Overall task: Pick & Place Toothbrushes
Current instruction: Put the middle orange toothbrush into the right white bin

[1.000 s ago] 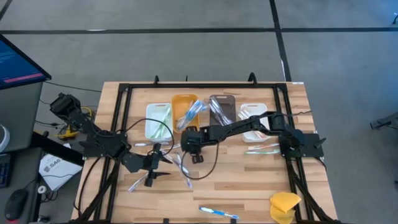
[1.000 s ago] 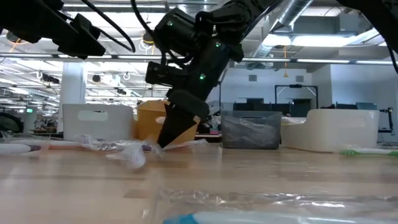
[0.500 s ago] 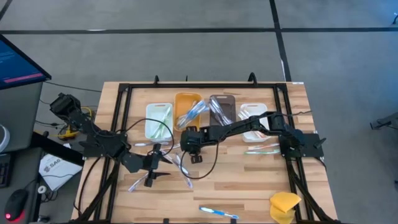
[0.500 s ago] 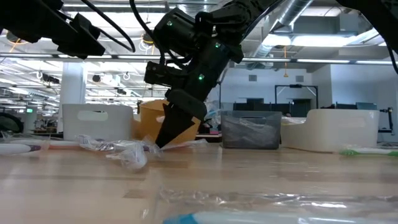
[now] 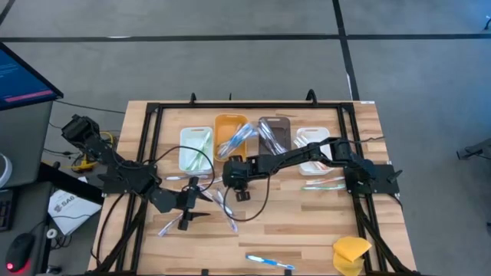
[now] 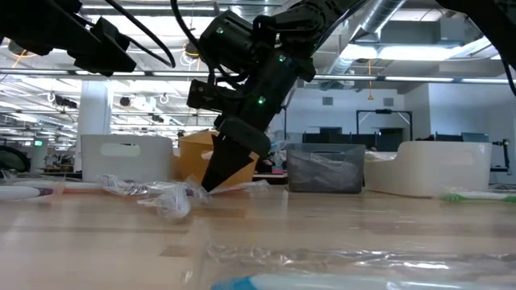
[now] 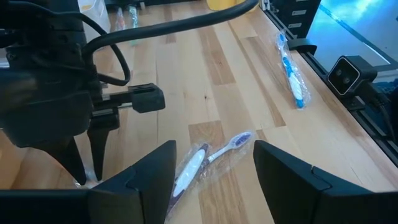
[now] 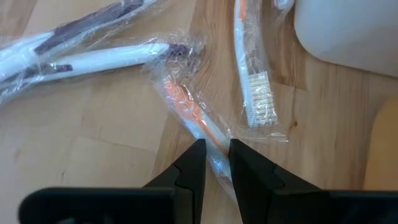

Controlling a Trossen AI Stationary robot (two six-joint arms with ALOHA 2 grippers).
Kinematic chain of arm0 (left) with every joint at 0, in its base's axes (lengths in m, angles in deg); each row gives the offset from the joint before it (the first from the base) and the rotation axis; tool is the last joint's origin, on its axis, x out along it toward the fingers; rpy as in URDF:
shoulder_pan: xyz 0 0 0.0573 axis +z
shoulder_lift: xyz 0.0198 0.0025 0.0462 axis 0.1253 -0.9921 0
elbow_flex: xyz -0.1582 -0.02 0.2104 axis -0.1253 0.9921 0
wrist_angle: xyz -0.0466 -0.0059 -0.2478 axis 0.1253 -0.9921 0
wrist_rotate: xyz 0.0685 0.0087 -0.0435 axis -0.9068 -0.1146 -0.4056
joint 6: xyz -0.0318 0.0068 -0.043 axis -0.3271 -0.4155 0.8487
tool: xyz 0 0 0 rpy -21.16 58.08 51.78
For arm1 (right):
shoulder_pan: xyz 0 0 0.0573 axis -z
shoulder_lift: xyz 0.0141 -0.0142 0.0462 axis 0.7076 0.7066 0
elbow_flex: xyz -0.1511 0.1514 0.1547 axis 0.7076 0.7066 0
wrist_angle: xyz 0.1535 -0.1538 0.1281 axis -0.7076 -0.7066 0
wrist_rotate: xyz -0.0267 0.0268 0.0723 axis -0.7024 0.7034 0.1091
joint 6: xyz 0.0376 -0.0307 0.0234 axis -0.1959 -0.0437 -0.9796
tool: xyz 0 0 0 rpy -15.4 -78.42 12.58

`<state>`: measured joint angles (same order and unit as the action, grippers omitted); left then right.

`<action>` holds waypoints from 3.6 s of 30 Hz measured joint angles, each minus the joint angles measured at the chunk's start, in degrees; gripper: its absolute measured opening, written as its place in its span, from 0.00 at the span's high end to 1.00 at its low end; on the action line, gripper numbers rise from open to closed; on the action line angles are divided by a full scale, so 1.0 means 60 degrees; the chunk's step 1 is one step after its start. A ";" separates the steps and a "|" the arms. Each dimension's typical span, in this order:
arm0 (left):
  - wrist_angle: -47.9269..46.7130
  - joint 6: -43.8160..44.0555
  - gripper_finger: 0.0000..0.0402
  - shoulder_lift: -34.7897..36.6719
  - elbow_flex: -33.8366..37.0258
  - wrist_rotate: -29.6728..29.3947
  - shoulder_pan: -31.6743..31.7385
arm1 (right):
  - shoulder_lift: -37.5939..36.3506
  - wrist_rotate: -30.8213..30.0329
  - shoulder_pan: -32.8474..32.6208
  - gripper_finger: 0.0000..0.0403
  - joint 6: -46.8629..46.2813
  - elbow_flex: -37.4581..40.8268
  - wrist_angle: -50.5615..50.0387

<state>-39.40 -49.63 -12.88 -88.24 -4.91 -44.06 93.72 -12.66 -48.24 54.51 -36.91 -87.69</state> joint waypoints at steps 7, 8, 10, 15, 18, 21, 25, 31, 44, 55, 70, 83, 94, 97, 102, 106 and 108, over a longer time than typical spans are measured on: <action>0.0000 -0.0004 0.48 0.0000 0.0002 0.0000 0.0000 | 0.0000 -0.0015 -0.0007 0.84 0.0192 0.0000 -0.0011; 0.0000 0.0000 0.48 0.0000 0.0002 0.0000 0.0000 | 0.0000 -0.0015 -0.0007 0.84 0.0192 0.0000 -0.0015; 0.0000 -0.0004 0.48 0.0000 0.0001 0.0000 0.0000 | 0.0000 -0.0015 -0.0007 0.86 0.0200 0.0000 -0.0025; 0.0000 -0.0004 0.48 0.0000 0.0002 0.0000 0.0000 | -0.0007 -0.0015 -0.0007 0.97 0.0242 0.0000 -0.0042; -0.0001 -0.0001 0.48 0.0000 0.0002 0.0000 0.0000 | -0.0007 -0.0015 -0.0011 0.99 0.0593 -0.0002 -0.0069; -0.0004 -0.0001 0.48 0.0000 0.0002 0.0000 0.0000 | -0.0007 -0.0011 -0.0015 0.99 0.0621 -0.0004 -0.0076; -0.0002 -0.0001 0.48 0.0000 0.0002 0.0000 0.0000 | -0.0011 -0.0011 -0.0015 1.00 0.0792 -0.0004 -0.0102; 0.0000 -0.0004 0.48 0.0000 0.0000 0.0000 0.0000 | -0.0011 -0.0011 -0.0018 1.00 0.0793 -0.0007 -0.0142; -0.0004 -0.0006 0.48 0.0000 0.0002 -0.0002 0.0004 | -0.0036 -0.0099 -0.0203 1.00 0.0575 -0.0004 -0.0525; -0.0007 -0.0004 0.48 0.0000 0.0002 0.0000 0.0004 | -0.0475 -0.0282 -0.0429 1.00 0.0529 0.0050 -0.1200; -0.0004 -0.0004 0.48 0.0000 0.0002 0.0000 0.0004 | -0.0805 -0.0451 -0.1063 1.00 -0.0472 0.0058 -0.2282; 0.0015 0.0004 0.48 0.0000 0.0002 0.0000 0.0004 | -0.0772 0.0855 -0.1201 1.00 -0.1479 0.0022 -0.2379; 0.0002 0.0146 0.48 0.0000 0.0002 0.0000 0.0004 | -0.0790 0.0147 -0.1227 1.00 -0.1754 0.0007 -0.2662; -0.0004 0.0146 0.48 0.0000 0.0002 0.0000 0.0004 | -0.0804 0.0072 -0.1220 1.00 -0.1885 0.0000 -0.2825; -0.0004 0.0146 0.48 0.0000 0.0002 0.0000 0.0004 | -0.0797 -0.0159 -0.1241 1.00 -0.1900 -0.0300 -0.3511; 0.0000 0.0146 0.48 0.0000 0.0002 0.0000 0.0004 | -0.0794 -0.0652 -0.1344 1.00 -0.1924 -0.0794 -0.4215; 0.0000 0.0146 0.48 0.0000 0.0002 0.0000 0.0004 | -0.0790 -0.0828 -0.1469 1.00 -0.2029 -0.1163 -0.4705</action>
<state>-39.40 -48.76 -12.88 -88.23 -4.91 -44.04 88.97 -17.62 -57.06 42.34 -43.89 -115.91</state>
